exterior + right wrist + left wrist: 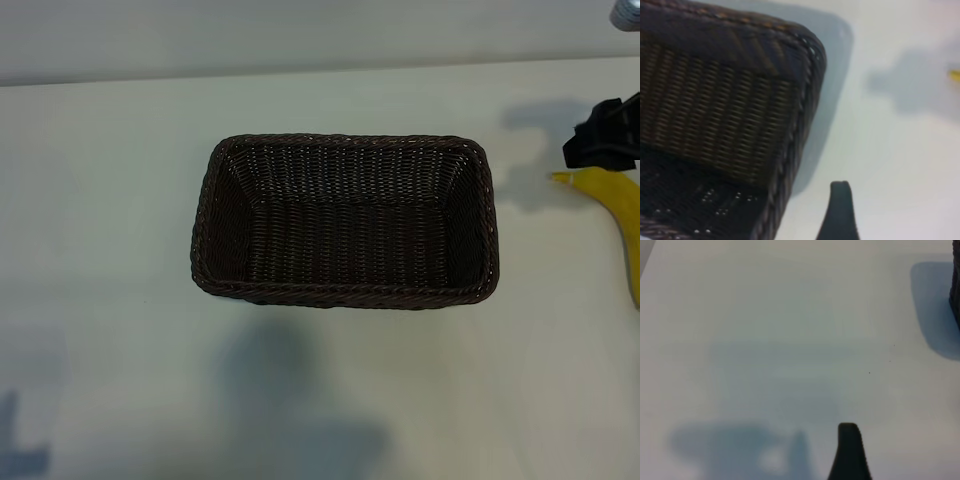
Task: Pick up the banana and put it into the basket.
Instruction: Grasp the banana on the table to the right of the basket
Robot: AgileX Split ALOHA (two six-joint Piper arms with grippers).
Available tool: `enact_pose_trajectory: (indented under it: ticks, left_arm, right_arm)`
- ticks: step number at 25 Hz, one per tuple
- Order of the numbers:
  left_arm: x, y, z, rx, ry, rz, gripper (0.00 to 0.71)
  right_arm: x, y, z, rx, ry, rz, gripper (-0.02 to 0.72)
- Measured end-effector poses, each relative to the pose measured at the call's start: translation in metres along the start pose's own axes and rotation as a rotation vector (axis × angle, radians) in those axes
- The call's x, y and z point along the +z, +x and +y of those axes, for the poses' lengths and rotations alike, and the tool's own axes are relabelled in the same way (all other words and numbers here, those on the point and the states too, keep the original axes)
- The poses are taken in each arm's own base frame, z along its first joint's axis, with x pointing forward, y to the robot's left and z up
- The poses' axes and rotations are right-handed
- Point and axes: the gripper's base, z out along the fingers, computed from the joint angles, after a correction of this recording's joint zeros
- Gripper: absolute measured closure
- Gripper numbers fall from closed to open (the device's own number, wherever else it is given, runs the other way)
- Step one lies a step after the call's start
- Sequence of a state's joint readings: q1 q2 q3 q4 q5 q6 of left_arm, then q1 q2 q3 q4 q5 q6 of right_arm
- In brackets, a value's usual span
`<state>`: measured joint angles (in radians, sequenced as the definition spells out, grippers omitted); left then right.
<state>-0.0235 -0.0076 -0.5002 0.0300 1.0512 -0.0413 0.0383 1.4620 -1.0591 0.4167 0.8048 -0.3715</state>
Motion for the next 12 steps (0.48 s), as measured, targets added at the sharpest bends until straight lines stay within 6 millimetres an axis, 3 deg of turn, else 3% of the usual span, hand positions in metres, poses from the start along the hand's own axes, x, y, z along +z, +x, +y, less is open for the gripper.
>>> enact_pose_trajectory:
  ticks: [4, 12]
  left_arm:
    - [0.000, 0.000, 0.000, 0.000, 0.000, 0.000, 0.151]
    - [0.000, 0.000, 0.000, 0.000, 0.000, 0.000, 0.151]
  right_arm:
    - [0.019, -0.011, -0.015, 0.088, 0.084, 0.072, 0.111]
    - [0.058, -0.001, -0.040, 0.096, 0.221, 0.255, 0.111]
